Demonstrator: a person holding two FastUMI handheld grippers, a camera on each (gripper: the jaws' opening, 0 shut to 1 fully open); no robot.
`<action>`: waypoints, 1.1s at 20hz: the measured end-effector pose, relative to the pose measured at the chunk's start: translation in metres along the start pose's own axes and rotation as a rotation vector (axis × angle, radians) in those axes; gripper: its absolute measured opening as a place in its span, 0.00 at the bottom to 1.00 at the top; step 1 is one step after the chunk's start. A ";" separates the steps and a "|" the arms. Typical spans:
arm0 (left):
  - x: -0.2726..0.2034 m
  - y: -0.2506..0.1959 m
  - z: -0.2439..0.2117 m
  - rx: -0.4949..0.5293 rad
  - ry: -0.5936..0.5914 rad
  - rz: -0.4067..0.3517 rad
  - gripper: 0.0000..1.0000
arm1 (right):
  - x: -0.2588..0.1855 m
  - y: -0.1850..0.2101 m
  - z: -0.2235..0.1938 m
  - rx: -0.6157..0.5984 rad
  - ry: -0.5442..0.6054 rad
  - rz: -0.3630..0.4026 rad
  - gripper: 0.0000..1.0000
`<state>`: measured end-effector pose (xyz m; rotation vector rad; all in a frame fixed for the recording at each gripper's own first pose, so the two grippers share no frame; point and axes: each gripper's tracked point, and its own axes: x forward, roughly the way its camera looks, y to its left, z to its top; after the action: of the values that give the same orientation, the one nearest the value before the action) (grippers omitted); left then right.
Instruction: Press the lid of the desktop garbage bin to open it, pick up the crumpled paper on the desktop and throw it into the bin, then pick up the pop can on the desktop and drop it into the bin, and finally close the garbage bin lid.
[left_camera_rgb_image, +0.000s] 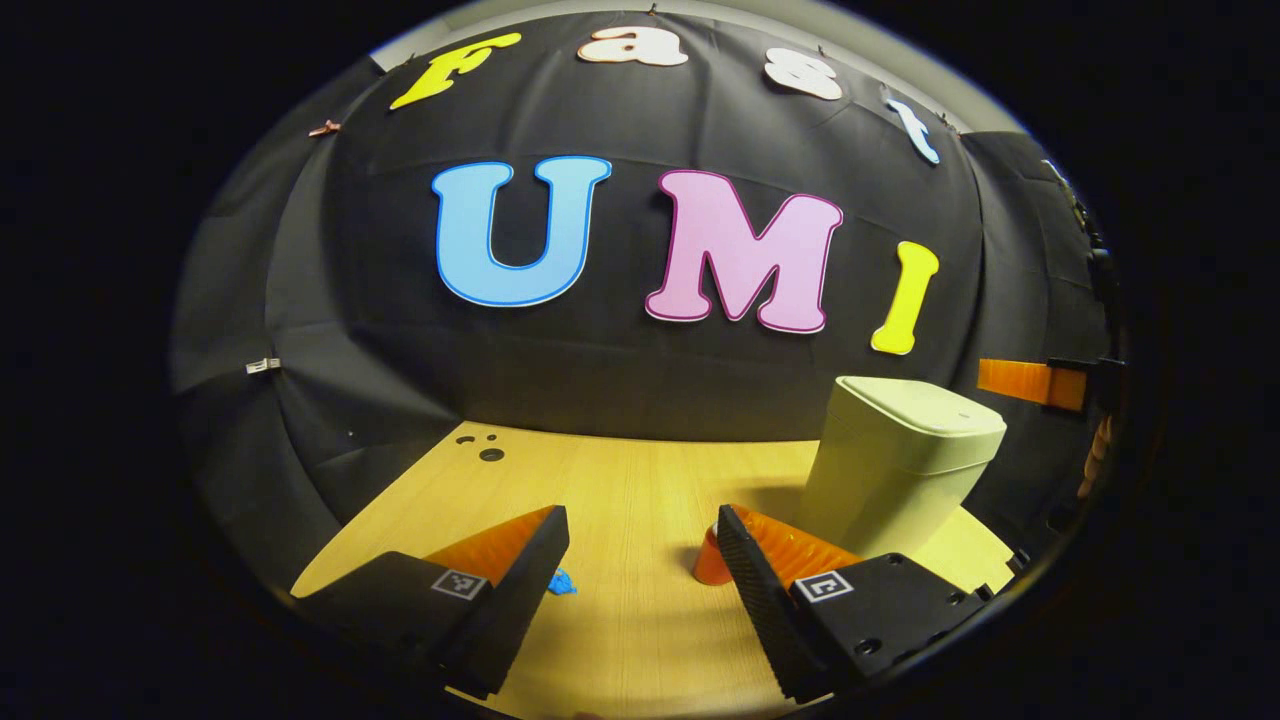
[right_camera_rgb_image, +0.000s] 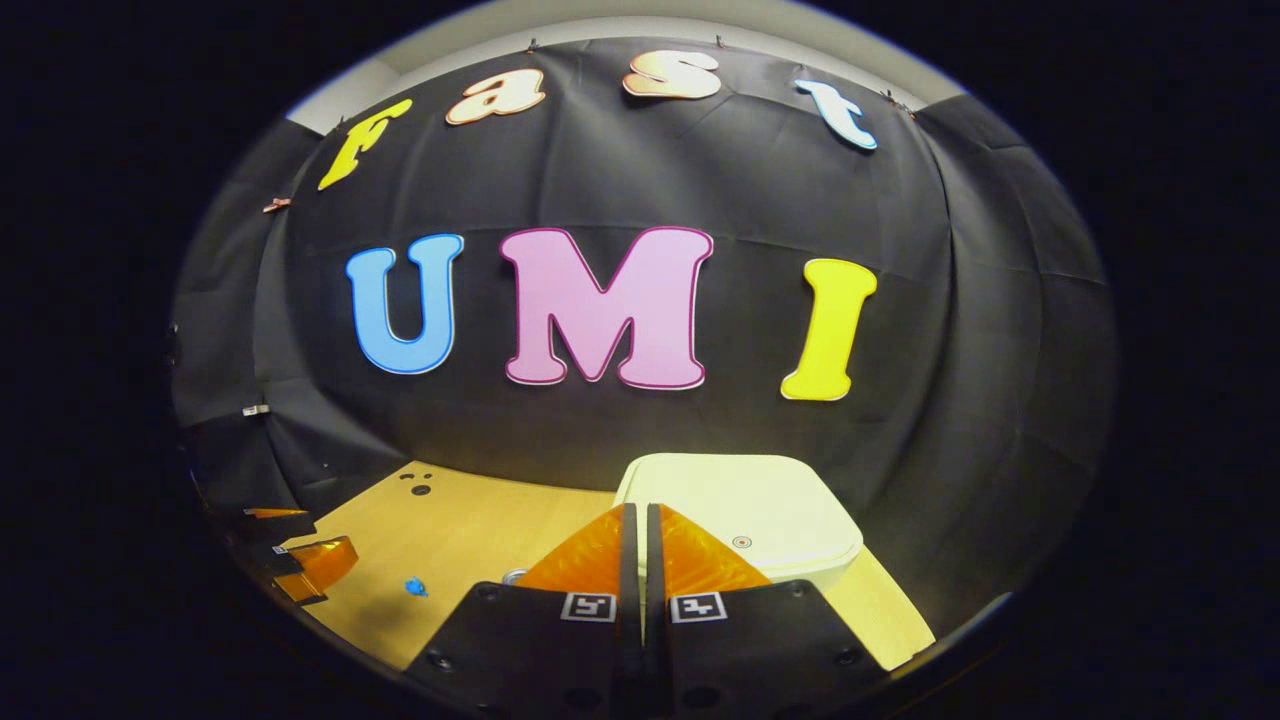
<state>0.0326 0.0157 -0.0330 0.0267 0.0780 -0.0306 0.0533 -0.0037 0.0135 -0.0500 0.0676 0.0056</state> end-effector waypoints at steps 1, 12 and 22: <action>0.000 0.001 -0.001 -0.001 0.003 0.004 0.96 | 0.003 -0.006 0.000 0.003 0.009 -0.011 0.05; -0.001 0.006 -0.006 -0.011 0.020 0.046 0.96 | 0.040 -0.065 -0.035 0.049 0.125 -0.124 0.05; -0.005 0.009 -0.017 -0.004 0.051 0.066 0.96 | 0.045 -0.061 -0.050 0.057 0.173 -0.104 0.05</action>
<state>0.0270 0.0249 -0.0494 0.0259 0.1283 0.0367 0.0949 -0.0674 -0.0363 0.0036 0.2382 -0.1051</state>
